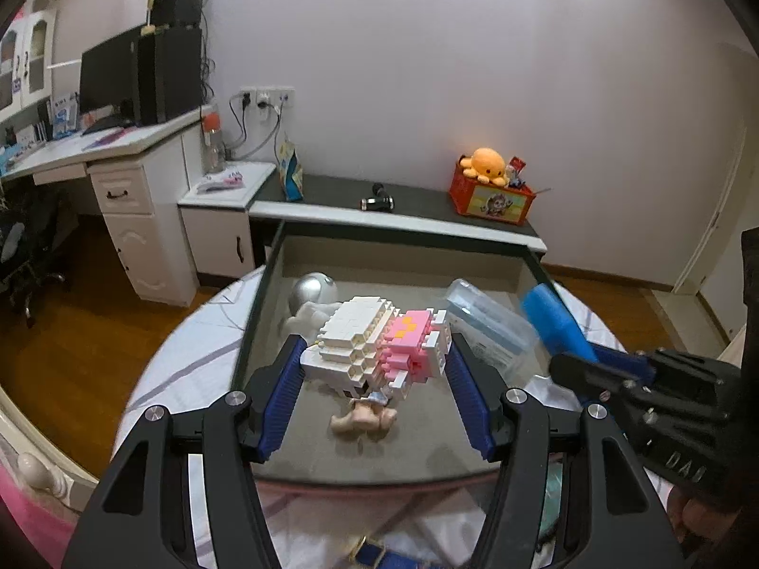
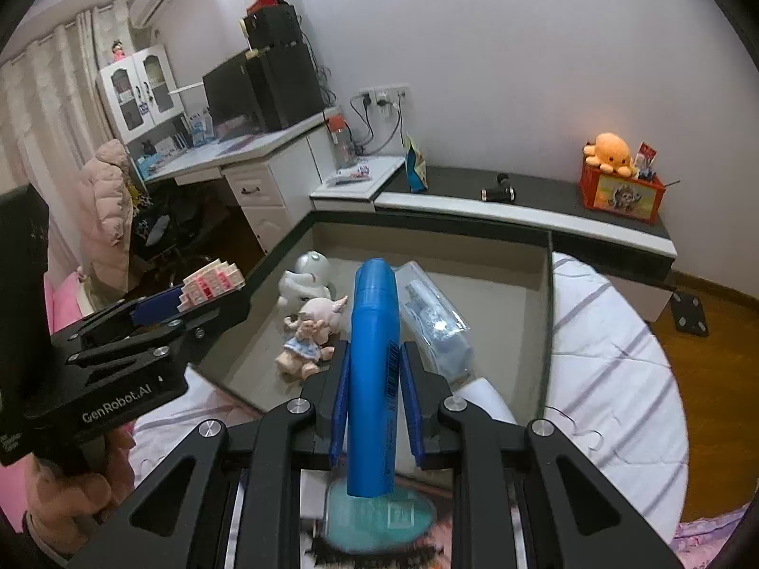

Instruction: Organize rigid objects

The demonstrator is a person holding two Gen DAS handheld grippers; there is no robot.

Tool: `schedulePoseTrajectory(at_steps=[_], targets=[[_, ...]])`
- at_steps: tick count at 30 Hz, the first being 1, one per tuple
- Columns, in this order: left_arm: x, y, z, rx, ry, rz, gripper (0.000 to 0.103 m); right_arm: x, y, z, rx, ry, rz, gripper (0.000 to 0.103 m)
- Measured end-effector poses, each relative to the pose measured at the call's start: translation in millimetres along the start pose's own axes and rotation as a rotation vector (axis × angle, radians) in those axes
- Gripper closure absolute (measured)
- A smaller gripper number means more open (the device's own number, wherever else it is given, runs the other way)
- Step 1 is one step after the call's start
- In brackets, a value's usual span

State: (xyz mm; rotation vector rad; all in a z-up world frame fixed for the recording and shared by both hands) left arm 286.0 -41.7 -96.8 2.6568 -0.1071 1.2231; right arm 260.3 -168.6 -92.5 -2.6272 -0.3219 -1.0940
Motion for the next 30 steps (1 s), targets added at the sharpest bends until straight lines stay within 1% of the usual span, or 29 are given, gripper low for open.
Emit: schedulePoseTrajectory(at_steps=[5,6,7,8,9,10,11,12,14,15,16,19,21,22,26,30], targets=[[-11,0,37,-0.007,-0.079,-0.007,0.041,-9,7,24,-0.025,-0.041,0.005,0.082],[-13,-2,43,-0.009,-0.093,-0.014,0.037,-10,8,26,-0.031,-0.045,0.005,0.082],[-16,-3,47,-0.010,-0.108,-0.022,0.030,-12,9,28,-0.042,-0.050,0.003,0.082],[-17,-5,48,-0.006,-0.108,-0.028,0.025,-14,10,29,-0.054,-0.054,-0.001,0.082],[-17,-7,47,0.008,-0.099,-0.030,0.015,-15,11,29,-0.062,-0.055,-0.002,0.082],[-19,-7,45,0.019,-0.091,-0.030,0.009,-17,11,29,-0.071,-0.055,-0.002,0.080],[-19,-9,42,0.030,-0.078,-0.029,0.008,-19,12,28,-0.077,-0.055,-0.001,0.068],[-20,-9,37,0.037,-0.067,-0.026,0.005,-19,12,27,-0.082,-0.053,-0.001,0.059],[-20,-11,29,0.055,-0.056,-0.023,0.001,-18,11,21,-0.077,-0.033,-0.005,0.028],[-21,-12,24,0.065,-0.047,-0.021,0.001,-18,10,17,-0.084,-0.026,-0.008,0.020],[-20,-15,17,0.072,-0.035,-0.019,0.000,-18,10,12,-0.100,-0.016,-0.011,0.018],[-23,-16,-5,0.083,-0.007,-0.026,0.000,-19,11,1,-0.109,-0.001,0.014,0.016],[-24,-16,-22,0.092,0.011,-0.038,0.000,-19,13,-11,-0.132,0.019,0.035,0.008],[-24,-17,-31,0.096,0.020,-0.042,0.000,-19,14,-17,-0.136,0.031,0.045,0.000],[-30,-14,-65,0.099,0.054,-0.043,0.000,-24,19,-46,-0.130,0.075,0.124,0.000],[-32,-6,-98,0.118,0.082,-0.021,0.000,-23,17,-79,-0.137,0.122,0.147,0.000]])
Point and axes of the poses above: each gripper's, at about its wrist camera, not at the fingertips, and z roughly the way its jaws point, y to its right, x to its top, the point moved 7 cm from there along z, roughly the way its jaws point, and after that the axes turned 2 degrees about -x, right-handed, at the moved point
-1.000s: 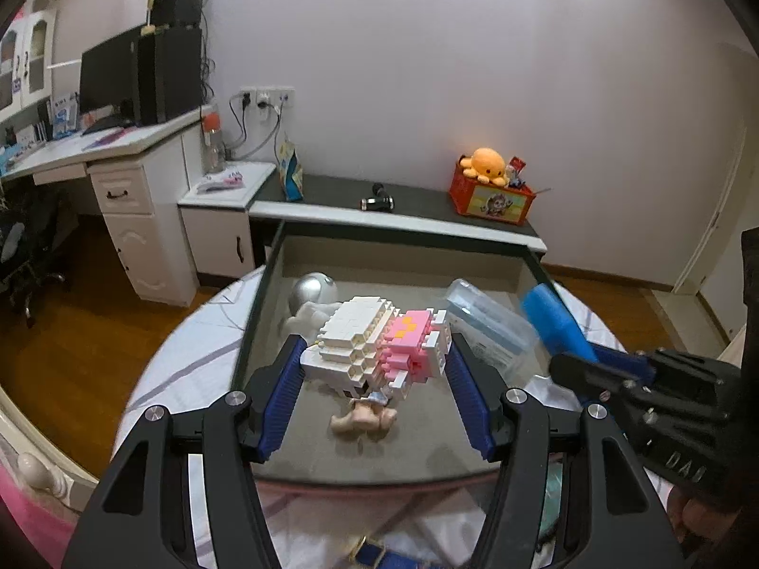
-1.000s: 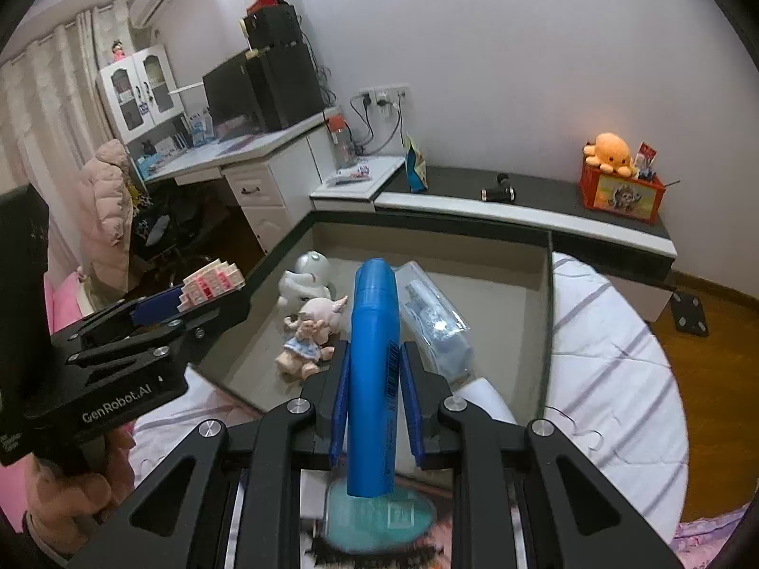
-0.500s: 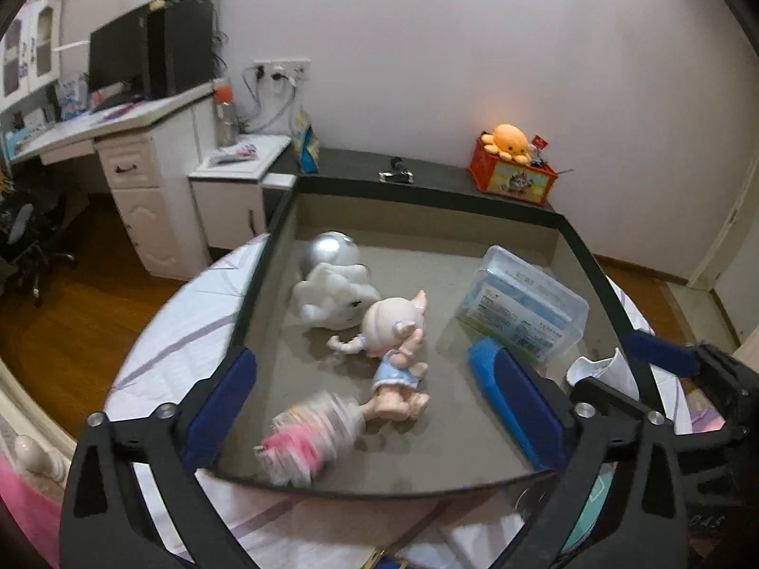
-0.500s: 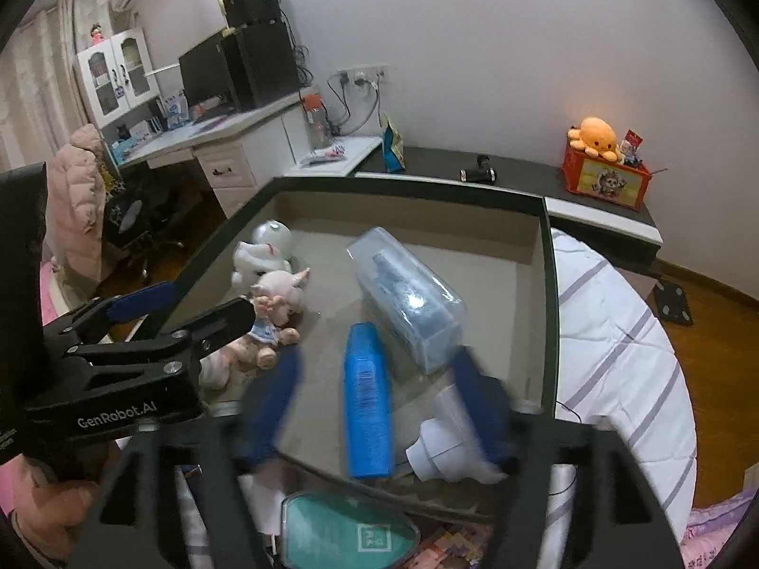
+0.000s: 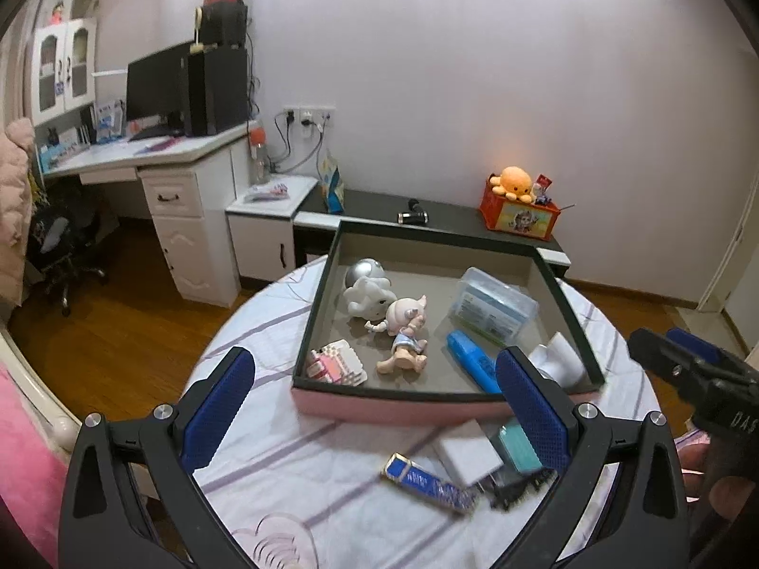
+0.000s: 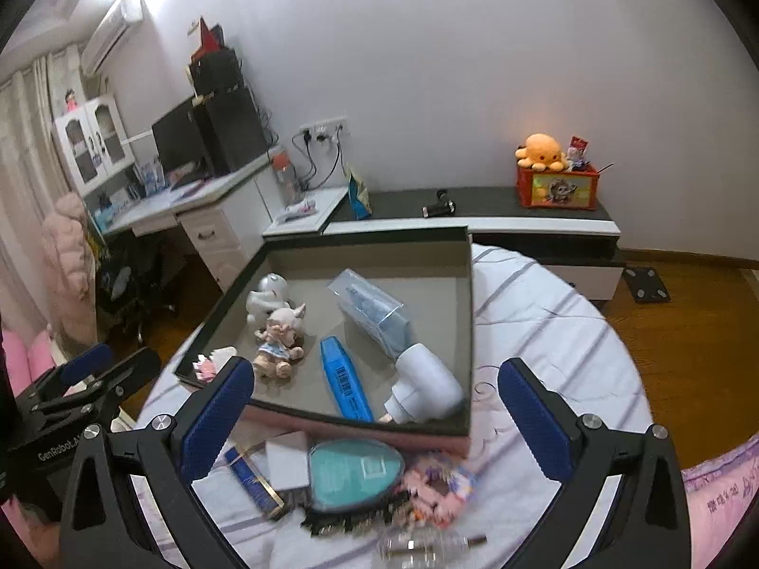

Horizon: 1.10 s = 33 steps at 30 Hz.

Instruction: Organize rigid objects

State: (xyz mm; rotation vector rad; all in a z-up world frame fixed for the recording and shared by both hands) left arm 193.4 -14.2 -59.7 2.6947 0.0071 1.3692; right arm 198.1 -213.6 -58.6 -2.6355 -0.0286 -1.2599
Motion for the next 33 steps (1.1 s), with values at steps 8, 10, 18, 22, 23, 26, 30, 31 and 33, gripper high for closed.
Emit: schedulePoseTrajectory(at_steps=[8,10,18,22,23,26,30,31,33], targets=[[-9,9,-64,0.017,0.038,0.026,0.000,0,4,-71,-0.017,0.108,0.029,0.000],[-11,11,-76,0.013,0.042,0.023,0.000,-2,7,-89,-0.021,0.137,0.037,0.000],[-21,13,-132,0.037,0.110,0.017,0.000,-22,4,-144,-0.049,0.204,0.033,0.000],[-26,14,-156,0.037,0.151,0.013,0.000,-34,-4,-157,-0.081,0.218,0.011,0.000],[-28,14,-159,0.040,0.158,0.013,0.000,-36,-6,-160,-0.090,0.218,0.003,0.000],[-36,13,-167,0.038,0.158,0.011,0.000,-41,-13,-168,-0.109,0.229,-0.017,0.000],[-45,14,-176,0.041,0.161,0.012,0.000,-48,-21,-179,-0.104,0.238,-0.041,0.000],[-46,14,-178,0.042,0.162,0.012,0.000,-48,-22,-181,-0.103,0.240,-0.044,0.000],[-49,15,-180,0.040,0.162,0.012,0.000,-52,-25,-184,-0.100,0.244,-0.051,0.000]])
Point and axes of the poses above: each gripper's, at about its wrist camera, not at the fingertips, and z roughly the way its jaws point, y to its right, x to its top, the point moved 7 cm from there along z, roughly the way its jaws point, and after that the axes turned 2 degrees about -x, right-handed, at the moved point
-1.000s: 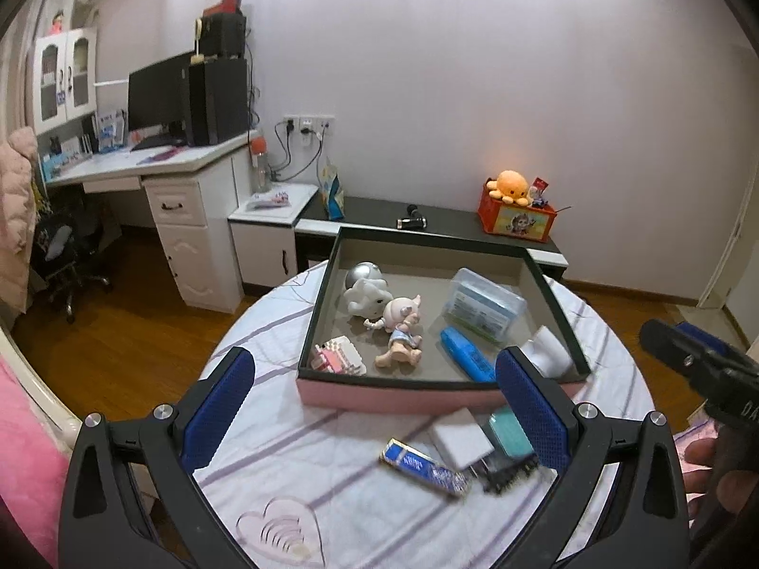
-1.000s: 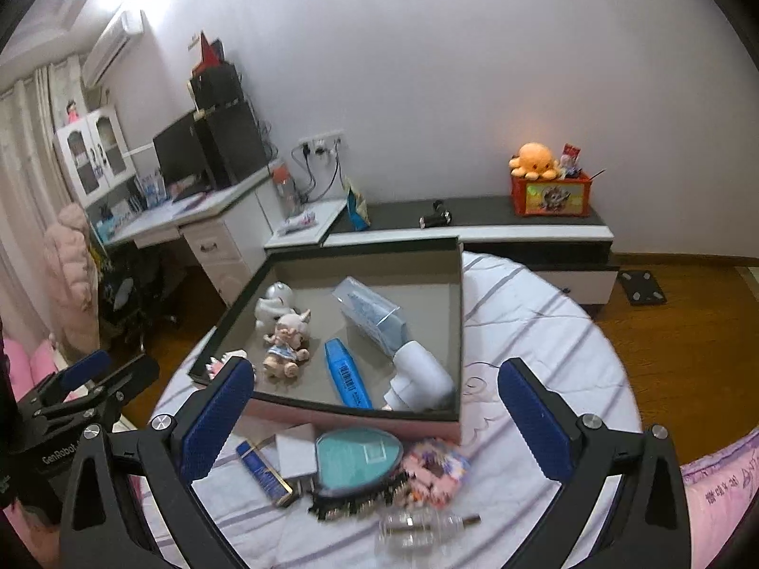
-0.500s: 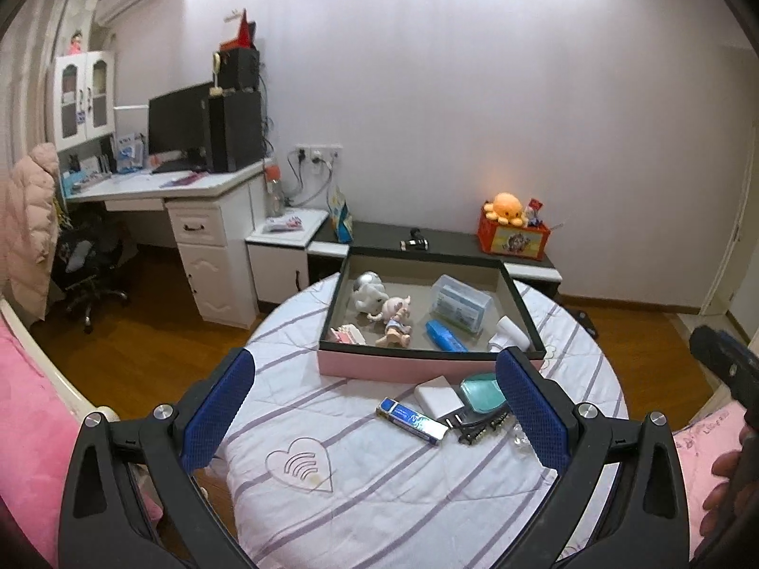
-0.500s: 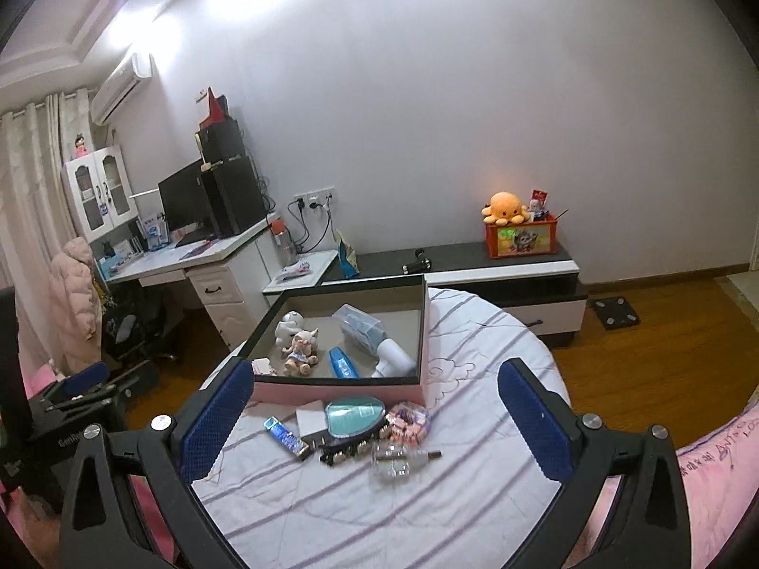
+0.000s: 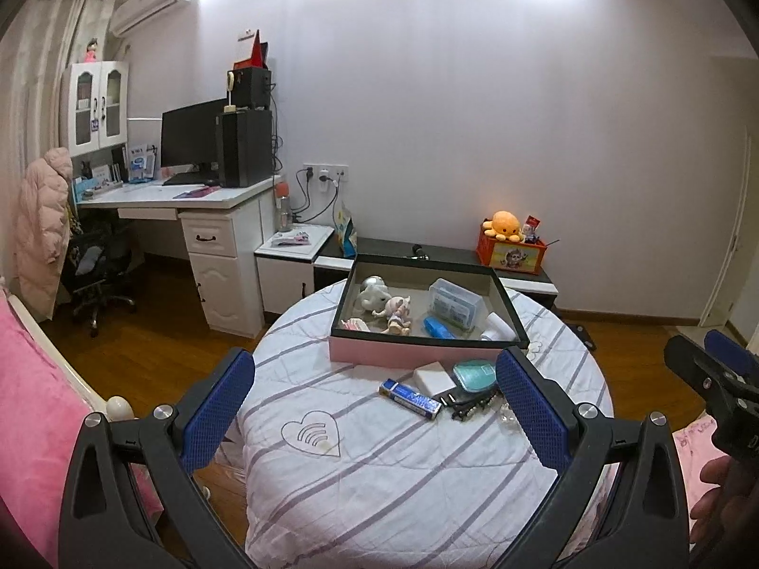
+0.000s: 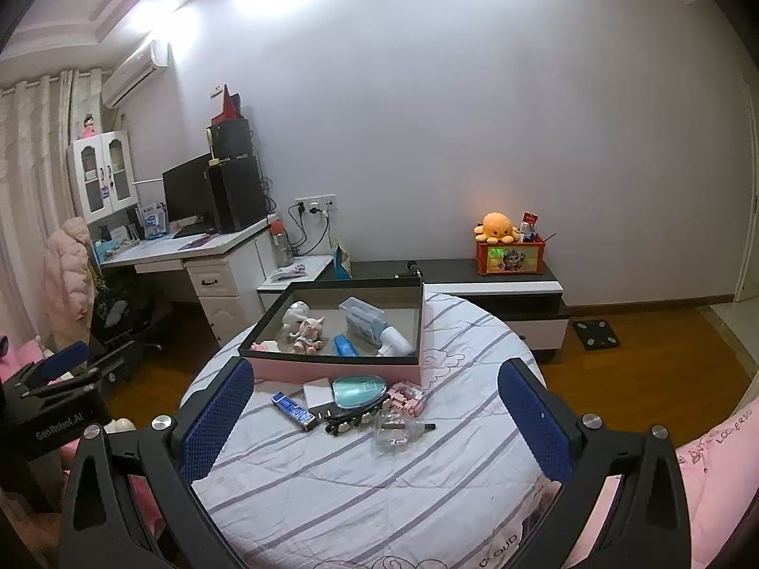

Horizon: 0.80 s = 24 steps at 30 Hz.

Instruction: Organize rigid objects

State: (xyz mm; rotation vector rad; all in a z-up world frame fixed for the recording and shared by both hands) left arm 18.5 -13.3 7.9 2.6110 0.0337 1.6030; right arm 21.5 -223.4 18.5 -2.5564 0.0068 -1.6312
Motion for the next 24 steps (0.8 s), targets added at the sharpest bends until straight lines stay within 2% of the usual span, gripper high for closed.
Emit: schedulePoseTrajectory(at_steps=[13,24], targets=[[-11,8,-6,-0.010,-0.009,0.015,0.000,-8,-1,-13,-0.003,-0.003,-0.007,0.000],[-26,4,21,-0.003,-0.071,0.006,0.000,-19,17,5,-0.034,-0.058,0.014,0.000]])
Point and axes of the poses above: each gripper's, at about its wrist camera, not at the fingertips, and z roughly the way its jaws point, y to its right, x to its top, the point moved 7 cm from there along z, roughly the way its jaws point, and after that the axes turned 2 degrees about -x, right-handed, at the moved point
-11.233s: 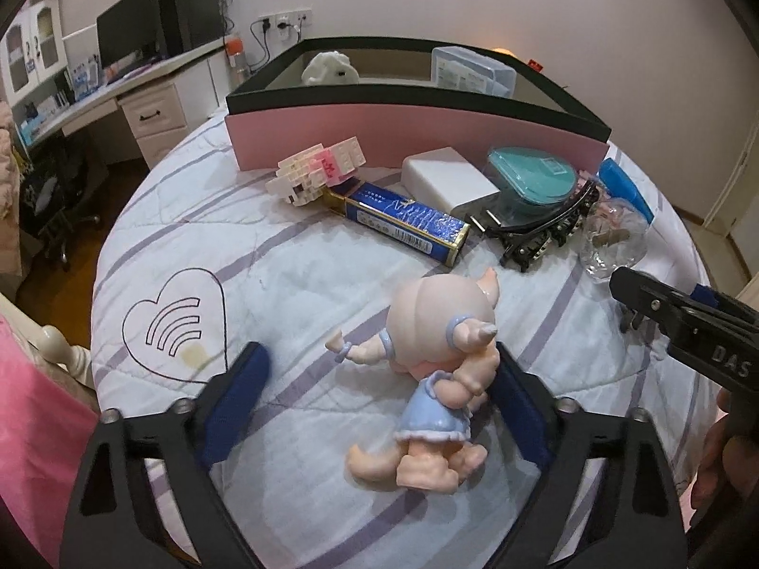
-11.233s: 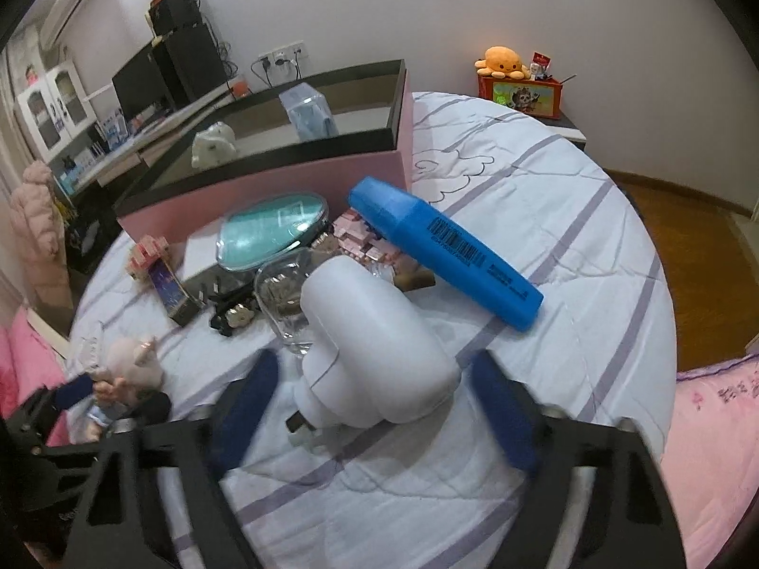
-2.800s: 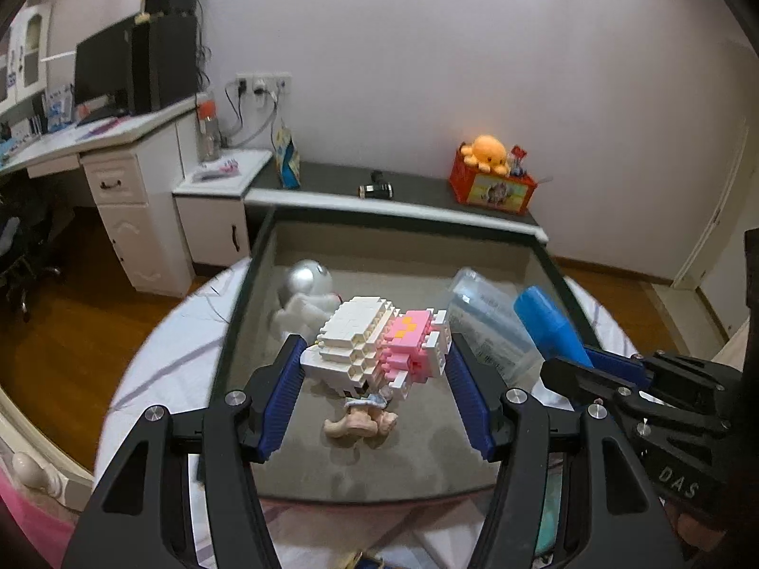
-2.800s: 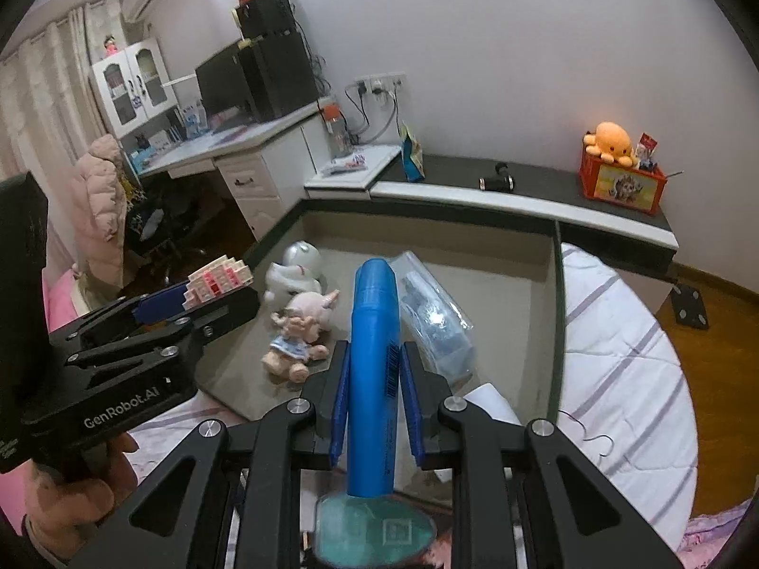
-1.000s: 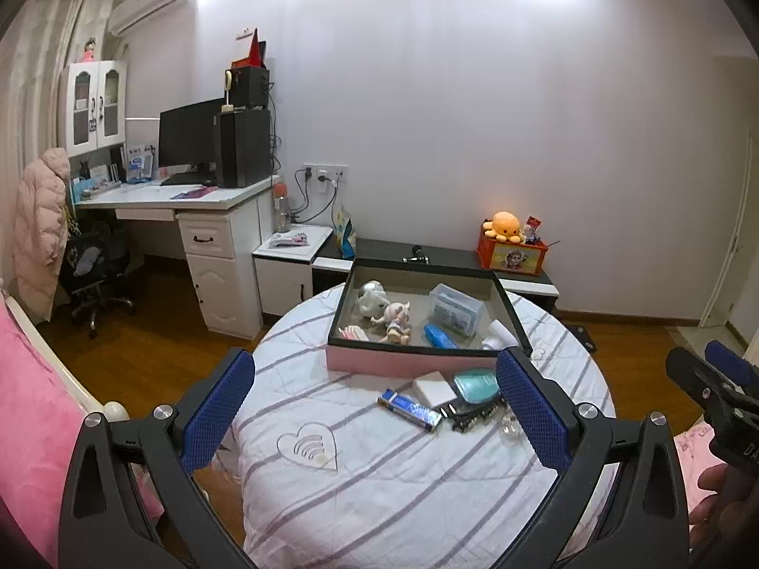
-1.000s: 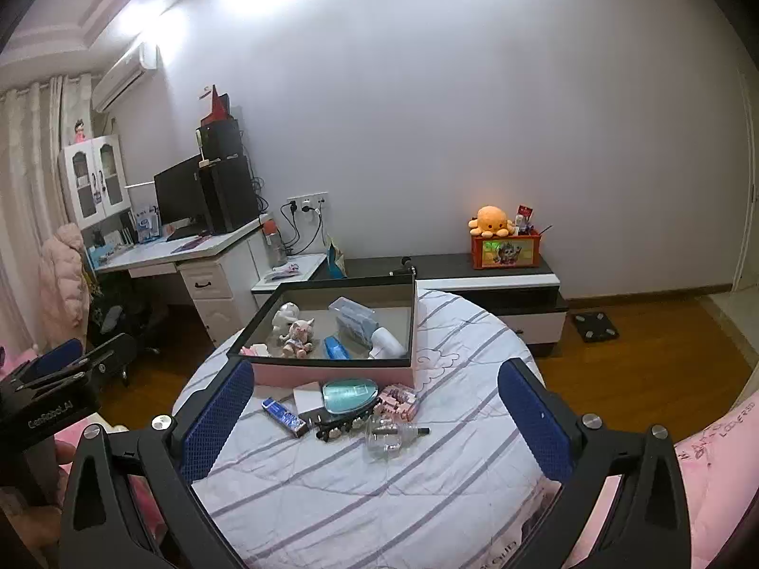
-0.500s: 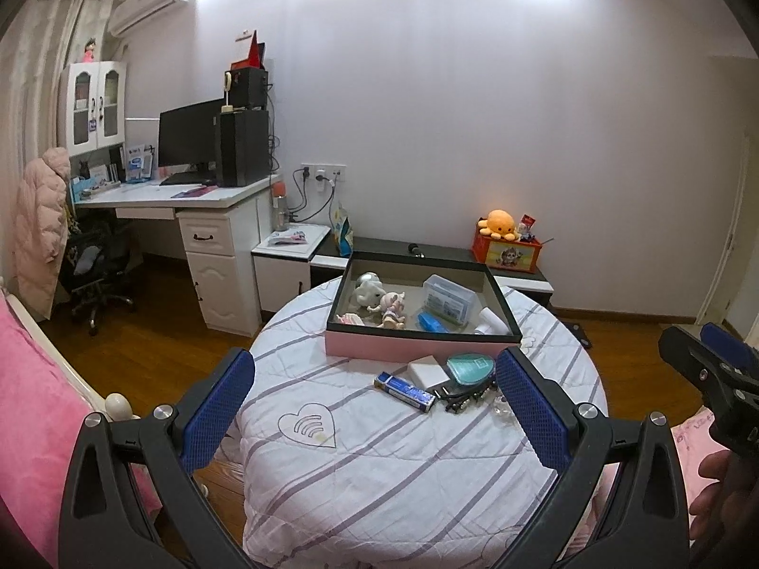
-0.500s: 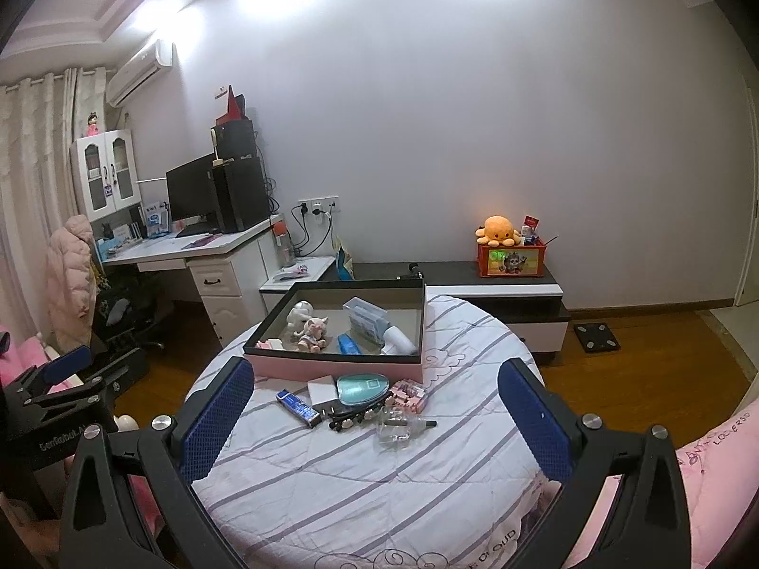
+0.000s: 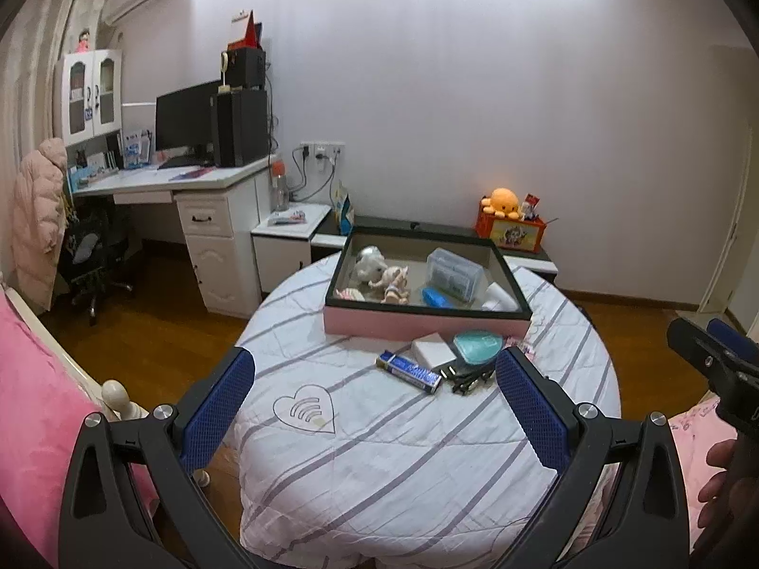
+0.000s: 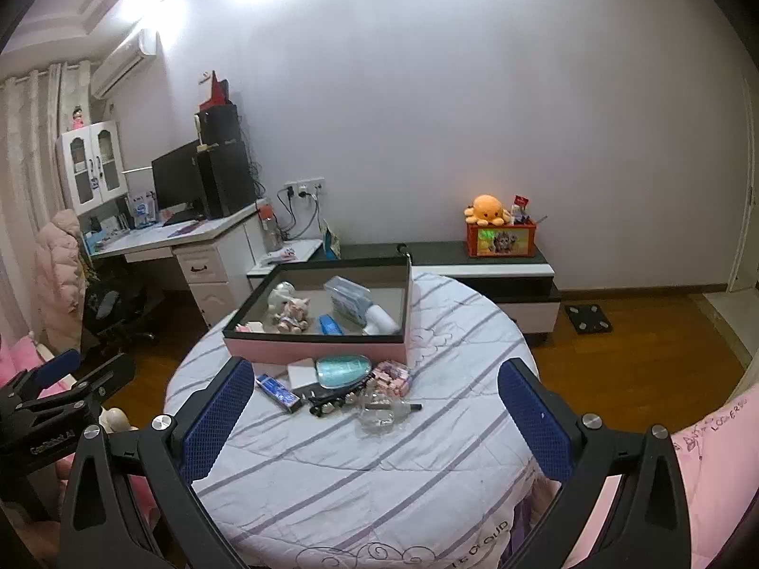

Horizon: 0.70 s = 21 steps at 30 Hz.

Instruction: Organize rigid objects

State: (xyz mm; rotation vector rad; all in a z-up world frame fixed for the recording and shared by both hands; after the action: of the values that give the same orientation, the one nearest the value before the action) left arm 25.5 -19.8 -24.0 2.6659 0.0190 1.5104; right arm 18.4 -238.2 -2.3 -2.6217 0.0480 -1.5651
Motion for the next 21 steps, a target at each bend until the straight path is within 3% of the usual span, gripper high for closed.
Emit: schedulePoseTrajectory(at_steps=[8,21], targets=[[-18,-2,37,-0.004,-0.075,0.000,0.000,-10,7,26,-0.018,-0.058,0.002,0.000],[-64,12,135,-0.029,-0.270,0.025,0.000,-57,13,103,-0.020,-0.254,-0.006,0.000]])
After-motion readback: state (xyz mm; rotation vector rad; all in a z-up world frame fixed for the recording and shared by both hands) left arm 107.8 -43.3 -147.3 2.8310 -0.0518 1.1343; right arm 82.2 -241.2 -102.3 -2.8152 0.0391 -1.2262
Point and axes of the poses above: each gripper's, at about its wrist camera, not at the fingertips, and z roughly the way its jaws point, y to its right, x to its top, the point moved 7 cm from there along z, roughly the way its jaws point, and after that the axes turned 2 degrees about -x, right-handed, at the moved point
